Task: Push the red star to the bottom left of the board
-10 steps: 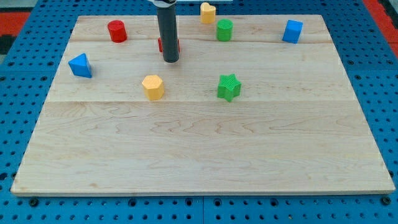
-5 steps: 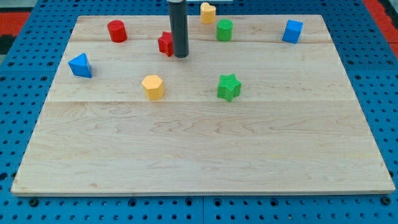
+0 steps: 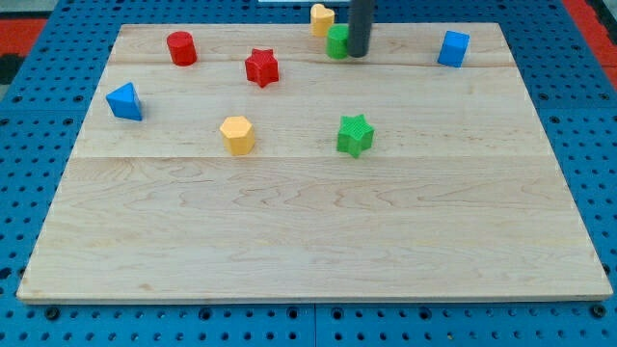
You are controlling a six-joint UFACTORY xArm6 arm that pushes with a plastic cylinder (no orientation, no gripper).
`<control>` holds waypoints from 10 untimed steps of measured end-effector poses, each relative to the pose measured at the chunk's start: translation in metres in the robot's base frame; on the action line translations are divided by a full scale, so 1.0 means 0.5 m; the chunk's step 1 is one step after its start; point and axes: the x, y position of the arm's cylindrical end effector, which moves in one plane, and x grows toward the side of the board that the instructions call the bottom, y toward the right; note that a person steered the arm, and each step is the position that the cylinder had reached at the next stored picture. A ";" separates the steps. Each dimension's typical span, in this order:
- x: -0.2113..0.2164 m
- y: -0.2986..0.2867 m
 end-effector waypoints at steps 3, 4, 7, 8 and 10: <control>0.045 -0.274; 0.004 -0.297; 0.154 -0.287; 0.120 -0.233; 0.104 -0.217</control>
